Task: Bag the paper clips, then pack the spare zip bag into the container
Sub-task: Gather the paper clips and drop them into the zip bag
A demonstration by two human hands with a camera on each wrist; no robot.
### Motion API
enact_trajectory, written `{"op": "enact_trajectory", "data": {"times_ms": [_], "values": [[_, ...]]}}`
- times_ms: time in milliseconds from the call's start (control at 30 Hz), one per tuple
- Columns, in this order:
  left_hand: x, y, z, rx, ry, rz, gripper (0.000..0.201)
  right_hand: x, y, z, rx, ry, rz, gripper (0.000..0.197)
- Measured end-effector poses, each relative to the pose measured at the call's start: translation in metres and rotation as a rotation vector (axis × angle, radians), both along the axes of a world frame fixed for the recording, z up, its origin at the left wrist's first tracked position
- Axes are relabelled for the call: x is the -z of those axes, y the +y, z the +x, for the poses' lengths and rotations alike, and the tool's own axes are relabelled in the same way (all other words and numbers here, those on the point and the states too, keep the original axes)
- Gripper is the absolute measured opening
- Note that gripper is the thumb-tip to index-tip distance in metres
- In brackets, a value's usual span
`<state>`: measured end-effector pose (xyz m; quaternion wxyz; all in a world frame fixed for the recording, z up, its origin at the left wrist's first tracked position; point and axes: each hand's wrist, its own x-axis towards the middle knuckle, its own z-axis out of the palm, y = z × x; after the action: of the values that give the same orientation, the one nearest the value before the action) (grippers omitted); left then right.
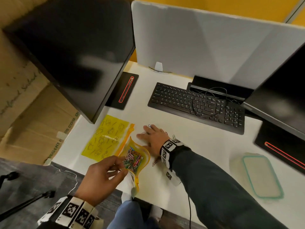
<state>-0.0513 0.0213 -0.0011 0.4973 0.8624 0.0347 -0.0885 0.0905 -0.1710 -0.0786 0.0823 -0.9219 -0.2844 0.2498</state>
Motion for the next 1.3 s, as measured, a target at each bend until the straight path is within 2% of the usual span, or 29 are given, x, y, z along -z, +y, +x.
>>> {"op": "enact_trajectory", "data": {"times_ms": [67, 167, 333, 400, 467, 533, 633, 700, 733, 767, 933, 1067, 1300], "values": [[0.002, 0.000, 0.000, -0.003, -0.002, -0.003, 0.019, 0.000, -0.009, -0.006, -0.065, -0.004, 0.070, 0.054], [0.004, -0.003, 0.001, -0.007, -0.005, -0.012, 0.020, 0.006, -0.033, -0.020, -0.132, -0.051, 0.152, 0.035], [0.003, -0.010, 0.008, 0.034, -0.018, -0.003, 0.018, -0.004, -0.074, -0.042, -0.016, -0.136, 0.180, 0.027], [0.003, -0.011, 0.010, 0.036, -0.020, -0.006, 0.016, -0.010, -0.084, -0.047, 0.103, -0.154, 0.223, 0.028], [0.004, -0.014, 0.012, 0.042, -0.009, -0.027, 0.016, -0.015, -0.093, -0.046, 0.304, -0.158, 0.271, 0.038], [0.003, -0.018, 0.014, 0.053, 0.001, -0.046, 0.016, -0.019, -0.102, -0.041, 0.439, -0.076, 0.218, 0.051], [-0.001, -0.021, 0.017, 0.064, -0.006, -0.034, 0.017, -0.024, -0.112, -0.043, 0.395, 0.103, 0.044, 0.069], [0.000, -0.021, 0.020, 0.065, -0.002, -0.034, 0.018, -0.026, -0.117, -0.054, 0.344, 0.169, -0.025, 0.091], [0.001, -0.021, 0.020, 0.067, 0.001, -0.027, 0.017, -0.025, -0.119, -0.060, 0.332, 0.179, -0.051, 0.095], [0.002, -0.022, 0.021, 0.070, 0.003, -0.011, 0.016, -0.023, -0.121, -0.066, 0.334, 0.172, -0.063, 0.093], [0.003, -0.030, 0.024, 0.072, 0.005, 0.006, 0.017, -0.017, -0.122, -0.089, 0.464, 0.041, 0.061, 0.054], [0.002, -0.038, 0.030, 0.096, 0.009, 0.022, 0.017, -0.015, -0.117, -0.093, 0.559, -0.038, 0.130, 0.032], [-0.002, -0.051, 0.037, 0.127, -0.003, 0.065, 0.018, -0.020, -0.118, -0.081, 0.740, -0.053, 0.183, 0.016]]}}
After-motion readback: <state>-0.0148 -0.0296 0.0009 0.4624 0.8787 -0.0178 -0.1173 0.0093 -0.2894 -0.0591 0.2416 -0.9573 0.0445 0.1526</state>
